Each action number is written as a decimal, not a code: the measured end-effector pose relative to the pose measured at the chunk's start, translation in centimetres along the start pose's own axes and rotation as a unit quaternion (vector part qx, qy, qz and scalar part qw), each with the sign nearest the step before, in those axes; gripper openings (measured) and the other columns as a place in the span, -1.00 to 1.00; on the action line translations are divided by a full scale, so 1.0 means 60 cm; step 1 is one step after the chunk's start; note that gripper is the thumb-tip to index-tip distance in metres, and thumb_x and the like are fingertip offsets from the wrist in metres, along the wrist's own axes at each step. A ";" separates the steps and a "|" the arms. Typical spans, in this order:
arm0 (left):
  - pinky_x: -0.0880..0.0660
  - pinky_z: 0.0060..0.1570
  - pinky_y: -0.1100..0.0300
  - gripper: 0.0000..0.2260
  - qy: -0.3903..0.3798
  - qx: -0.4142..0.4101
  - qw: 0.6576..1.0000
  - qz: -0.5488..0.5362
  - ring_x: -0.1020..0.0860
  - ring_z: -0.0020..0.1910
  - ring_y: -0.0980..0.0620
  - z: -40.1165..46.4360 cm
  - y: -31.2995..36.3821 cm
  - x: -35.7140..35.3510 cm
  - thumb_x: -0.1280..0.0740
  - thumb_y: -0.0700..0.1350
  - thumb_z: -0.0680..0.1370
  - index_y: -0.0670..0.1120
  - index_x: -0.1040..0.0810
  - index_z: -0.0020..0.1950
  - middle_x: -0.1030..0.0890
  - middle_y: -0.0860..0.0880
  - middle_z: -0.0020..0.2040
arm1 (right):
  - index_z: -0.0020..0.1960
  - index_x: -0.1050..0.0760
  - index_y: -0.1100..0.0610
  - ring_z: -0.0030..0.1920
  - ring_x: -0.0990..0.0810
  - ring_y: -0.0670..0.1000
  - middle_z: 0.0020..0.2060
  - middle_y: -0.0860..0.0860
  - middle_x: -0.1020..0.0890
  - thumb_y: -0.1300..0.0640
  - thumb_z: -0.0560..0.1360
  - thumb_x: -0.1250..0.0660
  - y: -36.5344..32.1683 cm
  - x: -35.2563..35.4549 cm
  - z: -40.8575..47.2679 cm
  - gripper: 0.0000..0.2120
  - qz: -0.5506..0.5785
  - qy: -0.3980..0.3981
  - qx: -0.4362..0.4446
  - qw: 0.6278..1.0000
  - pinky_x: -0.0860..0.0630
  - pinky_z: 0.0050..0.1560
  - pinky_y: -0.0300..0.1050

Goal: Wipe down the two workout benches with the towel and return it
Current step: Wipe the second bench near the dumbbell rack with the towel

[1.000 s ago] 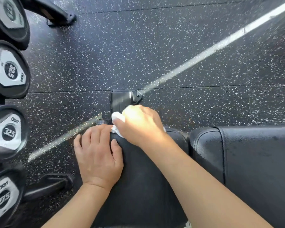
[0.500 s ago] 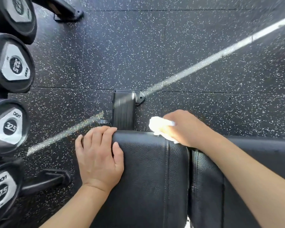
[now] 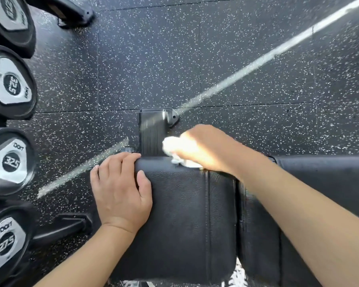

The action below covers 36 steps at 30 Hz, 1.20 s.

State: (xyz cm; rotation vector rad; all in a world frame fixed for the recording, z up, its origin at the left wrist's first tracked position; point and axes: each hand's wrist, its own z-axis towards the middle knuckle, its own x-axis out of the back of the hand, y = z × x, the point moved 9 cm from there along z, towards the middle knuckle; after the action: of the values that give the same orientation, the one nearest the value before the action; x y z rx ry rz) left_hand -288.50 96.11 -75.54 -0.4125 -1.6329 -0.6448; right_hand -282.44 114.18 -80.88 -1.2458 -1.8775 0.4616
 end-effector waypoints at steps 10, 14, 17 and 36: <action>-0.33 0.31 -0.25 -0.64 0.003 -0.004 0.999 -0.034 -0.47 0.28 -0.16 -0.001 -0.009 0.002 -0.18 0.01 0.57 -0.05 -0.57 0.29 -0.57 -0.04 0.23 | -0.37 -0.45 0.14 -0.46 -0.53 0.01 -0.52 0.00 -0.57 -0.11 0.51 -0.15 -0.021 -0.001 -0.007 -0.58 -0.164 0.082 -0.037 0.982 -0.32 -0.35 -0.06; -0.32 0.34 -0.22 -0.64 0.015 -0.001 0.998 -0.062 -0.48 0.29 -0.14 -0.003 -0.013 0.003 -0.19 0.04 0.58 -0.06 -0.53 0.31 -0.57 -0.03 0.24 | -0.37 -0.48 0.16 -0.35 -0.51 0.08 -0.43 0.03 -0.58 -0.18 0.51 -0.15 -0.077 -0.029 0.030 -0.52 -0.139 0.123 -0.023 0.982 -0.33 -0.32 -0.07; -0.30 0.37 -0.21 -0.62 0.013 0.012 0.996 -0.085 -0.48 0.29 -0.17 -0.006 -0.022 0.005 -0.21 0.05 0.58 -0.11 -0.49 0.32 -0.56 -0.07 0.24 | -0.36 -0.39 0.14 -0.32 -0.46 0.08 -0.40 0.01 -0.50 -0.17 0.52 -0.21 -0.110 -0.045 0.049 -0.56 -0.131 0.111 -0.016 0.985 -0.25 -0.35 -0.08; -0.35 0.07 0.16 -0.48 -0.087 0.252 0.886 -0.379 -0.50 0.23 -0.03 -0.232 -0.209 -0.064 -0.05 0.30 0.57 0.03 -0.48 0.34 -0.61 0.02 0.21 | -0.14 -0.54 0.07 -0.09 -0.55 0.11 -0.19 -0.06 -0.38 -0.14 0.61 -0.34 -0.358 -0.265 -0.004 -0.69 -0.436 0.092 0.316 0.837 -0.23 -0.29 -0.07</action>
State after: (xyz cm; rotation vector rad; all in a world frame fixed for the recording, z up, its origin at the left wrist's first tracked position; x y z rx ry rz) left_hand -284.55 78.05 -80.52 0.6046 -2.0533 -0.7211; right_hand -292.01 90.51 -73.01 0.0527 -1.6918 0.3758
